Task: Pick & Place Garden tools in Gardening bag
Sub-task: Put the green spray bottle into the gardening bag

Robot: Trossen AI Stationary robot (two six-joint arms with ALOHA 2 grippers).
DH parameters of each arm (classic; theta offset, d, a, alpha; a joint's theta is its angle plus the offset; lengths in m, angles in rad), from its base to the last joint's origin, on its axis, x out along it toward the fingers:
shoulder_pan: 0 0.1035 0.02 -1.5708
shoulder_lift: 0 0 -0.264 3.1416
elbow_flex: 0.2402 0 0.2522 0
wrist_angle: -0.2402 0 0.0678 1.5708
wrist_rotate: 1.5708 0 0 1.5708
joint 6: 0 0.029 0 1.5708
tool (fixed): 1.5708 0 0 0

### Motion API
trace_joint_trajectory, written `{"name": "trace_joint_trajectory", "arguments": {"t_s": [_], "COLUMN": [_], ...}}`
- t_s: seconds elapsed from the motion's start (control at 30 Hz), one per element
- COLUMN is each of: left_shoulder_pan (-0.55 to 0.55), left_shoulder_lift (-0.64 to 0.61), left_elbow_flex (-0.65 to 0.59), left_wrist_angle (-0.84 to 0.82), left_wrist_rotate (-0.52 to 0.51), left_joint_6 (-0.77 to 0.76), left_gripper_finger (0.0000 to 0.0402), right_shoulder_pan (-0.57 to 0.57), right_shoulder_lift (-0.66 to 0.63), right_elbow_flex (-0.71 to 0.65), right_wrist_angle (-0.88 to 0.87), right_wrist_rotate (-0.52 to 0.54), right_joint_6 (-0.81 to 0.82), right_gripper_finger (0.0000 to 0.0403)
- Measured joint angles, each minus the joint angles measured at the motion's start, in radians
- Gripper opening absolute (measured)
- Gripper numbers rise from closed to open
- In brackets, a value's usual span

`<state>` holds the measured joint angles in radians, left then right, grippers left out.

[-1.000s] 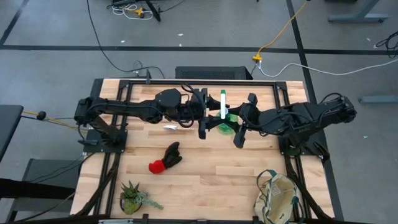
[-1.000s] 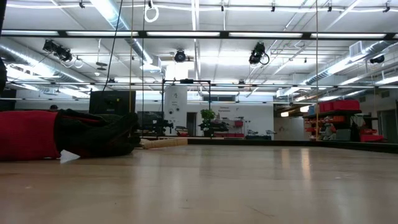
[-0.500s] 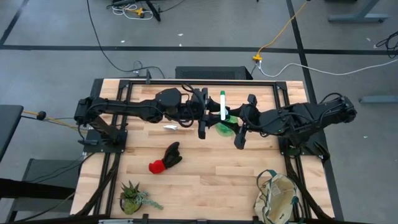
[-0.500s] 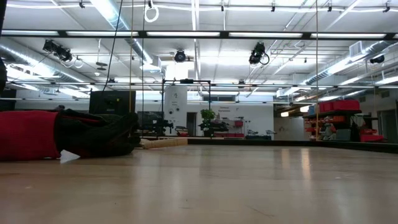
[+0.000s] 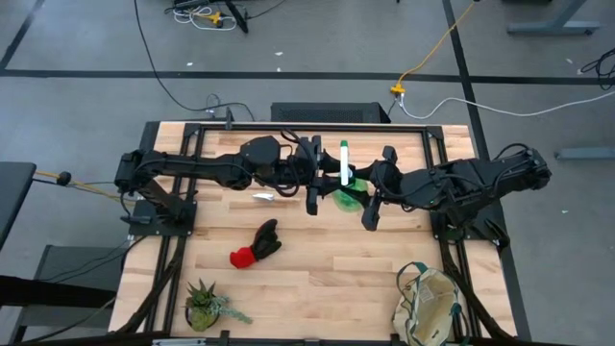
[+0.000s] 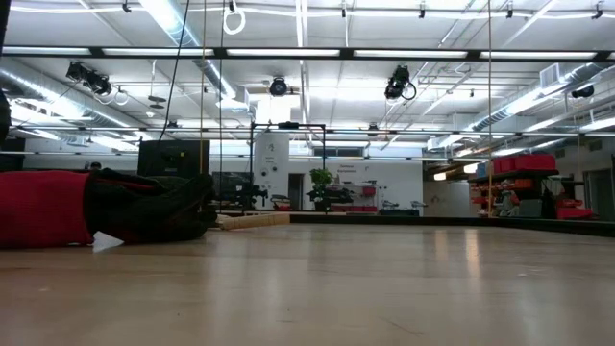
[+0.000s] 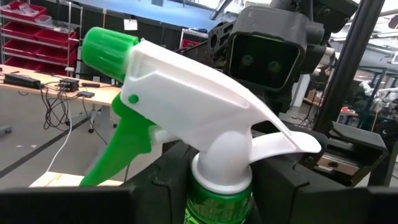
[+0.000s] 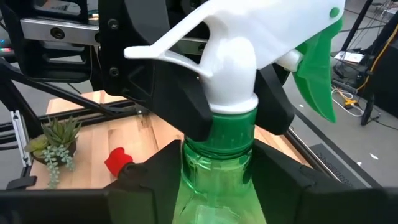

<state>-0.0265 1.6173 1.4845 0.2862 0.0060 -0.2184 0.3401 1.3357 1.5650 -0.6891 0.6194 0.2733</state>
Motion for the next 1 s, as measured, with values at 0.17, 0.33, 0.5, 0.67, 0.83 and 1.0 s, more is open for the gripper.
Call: {"name": "trace_joint_trajectory", "arguments": {"t_s": [0.17, 0.33, 0.5, 0.67, 0.83, 1.0], "left_shoulder_pan": [0.000, 0.002, 0.002, 0.002, 0.003, 0.009], "left_shoulder_lift": [-0.001, -0.001, -0.001, -0.001, -0.001, -0.001], "left_elbow_flex": [0.000, 0.000, 0.000, 0.000, 0.000, 0.000], "left_wrist_angle": [-0.005, -0.013, -0.039, -0.104, -0.200, -0.268], "left_wrist_rotate": [0.001, 0.000, 0.000, 0.001, -0.012, -0.025], "left_joint_6": [-0.001, 0.002, 0.004, 0.015, 0.069, 0.127], "left_gripper_finger": [0.0148, 0.0144, 0.0149, 0.0144, 0.0148, 0.0145], "right_shoulder_pan": [0.000, 0.002, 0.002, 0.002, 0.001, 0.001], "right_shoulder_lift": [-0.008, -0.043, -0.100, -0.151, -0.179, -0.179], "right_elbow_flex": [0.000, 0.000, 0.000, 0.000, 0.000, 0.000], "right_wrist_angle": [-0.002, -0.020, -0.074, -0.089, -0.089, -0.089], "right_wrist_rotate": [-0.003, -0.010, -0.009, -0.007, 0.007, 0.013], "right_joint_6": [0.003, 0.022, 0.069, 0.085, 0.104, 0.114], "right_gripper_finger": [0.0237, 0.0266, 0.0269, 0.0258, 0.0244, 0.0233]}}
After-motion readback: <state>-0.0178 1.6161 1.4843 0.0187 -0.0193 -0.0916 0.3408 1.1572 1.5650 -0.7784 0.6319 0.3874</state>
